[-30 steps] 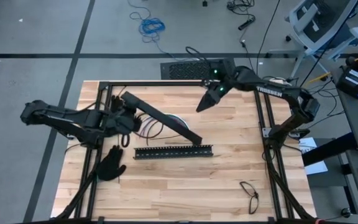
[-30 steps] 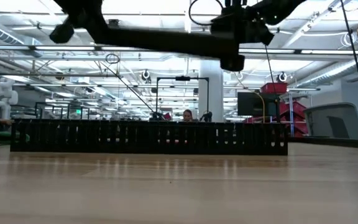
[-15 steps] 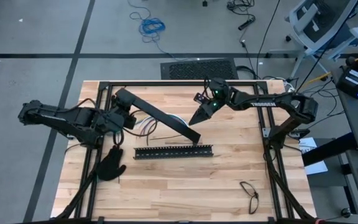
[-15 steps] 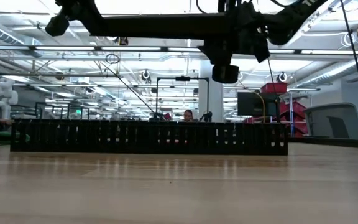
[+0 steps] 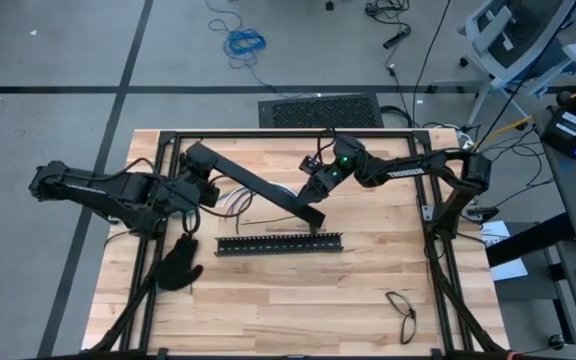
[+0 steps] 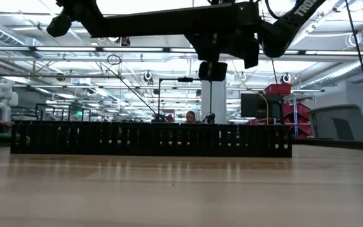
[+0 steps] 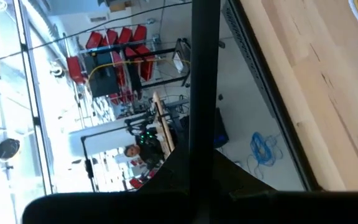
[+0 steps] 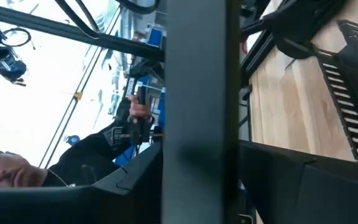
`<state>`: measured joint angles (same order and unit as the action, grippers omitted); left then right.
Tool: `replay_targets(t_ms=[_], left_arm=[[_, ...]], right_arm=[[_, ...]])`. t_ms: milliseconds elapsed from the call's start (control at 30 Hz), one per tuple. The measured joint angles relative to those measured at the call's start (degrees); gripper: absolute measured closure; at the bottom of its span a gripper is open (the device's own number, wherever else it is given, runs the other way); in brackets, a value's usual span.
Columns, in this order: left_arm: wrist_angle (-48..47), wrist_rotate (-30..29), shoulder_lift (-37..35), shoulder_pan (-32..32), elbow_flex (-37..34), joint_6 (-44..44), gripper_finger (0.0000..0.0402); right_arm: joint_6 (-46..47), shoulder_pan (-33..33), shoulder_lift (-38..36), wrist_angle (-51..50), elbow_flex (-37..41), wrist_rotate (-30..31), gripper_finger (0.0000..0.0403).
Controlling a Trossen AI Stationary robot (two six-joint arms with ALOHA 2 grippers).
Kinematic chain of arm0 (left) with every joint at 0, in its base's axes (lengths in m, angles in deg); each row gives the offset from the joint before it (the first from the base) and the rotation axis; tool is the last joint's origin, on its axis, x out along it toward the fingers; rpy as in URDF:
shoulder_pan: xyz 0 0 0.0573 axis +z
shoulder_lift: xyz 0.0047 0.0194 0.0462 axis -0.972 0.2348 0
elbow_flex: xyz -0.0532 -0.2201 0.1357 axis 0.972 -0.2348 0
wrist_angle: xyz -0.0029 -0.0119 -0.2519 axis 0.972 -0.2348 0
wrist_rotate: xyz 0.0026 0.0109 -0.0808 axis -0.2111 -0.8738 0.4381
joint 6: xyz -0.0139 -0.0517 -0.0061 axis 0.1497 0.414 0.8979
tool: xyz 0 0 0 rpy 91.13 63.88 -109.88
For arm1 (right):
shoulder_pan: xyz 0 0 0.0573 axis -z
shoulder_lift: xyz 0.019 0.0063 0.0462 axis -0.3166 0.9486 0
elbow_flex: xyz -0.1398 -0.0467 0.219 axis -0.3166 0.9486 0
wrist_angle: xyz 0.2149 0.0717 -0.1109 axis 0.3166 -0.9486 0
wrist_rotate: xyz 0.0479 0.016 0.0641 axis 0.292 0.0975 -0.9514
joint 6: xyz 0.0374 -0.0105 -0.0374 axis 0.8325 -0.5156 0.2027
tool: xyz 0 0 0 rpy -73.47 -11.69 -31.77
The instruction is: Ziptie cables
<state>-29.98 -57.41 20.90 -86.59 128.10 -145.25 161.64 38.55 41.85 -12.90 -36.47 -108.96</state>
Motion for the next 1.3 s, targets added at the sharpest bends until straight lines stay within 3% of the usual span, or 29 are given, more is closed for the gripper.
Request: replay_targets(t_ms=[300,400,533,567,700,867,1033,1300], left_arm=[[0.80,2.94,1.22,1.69,0.11,4.03,0.0386],[1.86,3.62,2.29,2.52,0.11,5.27,0.0386],[2.27,3.29,2.85,3.14,0.17,4.31,0.0386],[2.22,3.06,2.82,3.14,0.22,3.96,0.0386],[3.34,2.91,2.85,3.19,0.20,4.41,0.0363],[5.26,4.03,2.85,3.17,0.15,9.41,0.0323],[5.13,1.96,2.88,2.12,0.07,6.56,0.0311],[-7.37,0.95,1.68,1.13,0.07,22.49,0.0308]], right_arm=[[1.47,-1.35,0.13,1.76,-4.94,0.16,0.0222],[-0.22,-2.36,0.13,1.88,-6.65,0.15,0.0264],[0.10,-3.58,0.31,0.18,-7.00,0.23,0.0370],[0.15,-3.60,0.45,-0.37,-6.94,0.26,0.0382],[-1.65,-3.60,0.37,-2.43,-6.94,0.53,0.0392],[-10.24,-2.95,0.24,-10.61,-7.00,-1.70,0.0395],[-14.73,0.03,0.20,-14.57,-6.72,-5.51,0.0396],[-13.18,6.36,-0.90,-13.81,-6.63,-6.69,0.0399]])
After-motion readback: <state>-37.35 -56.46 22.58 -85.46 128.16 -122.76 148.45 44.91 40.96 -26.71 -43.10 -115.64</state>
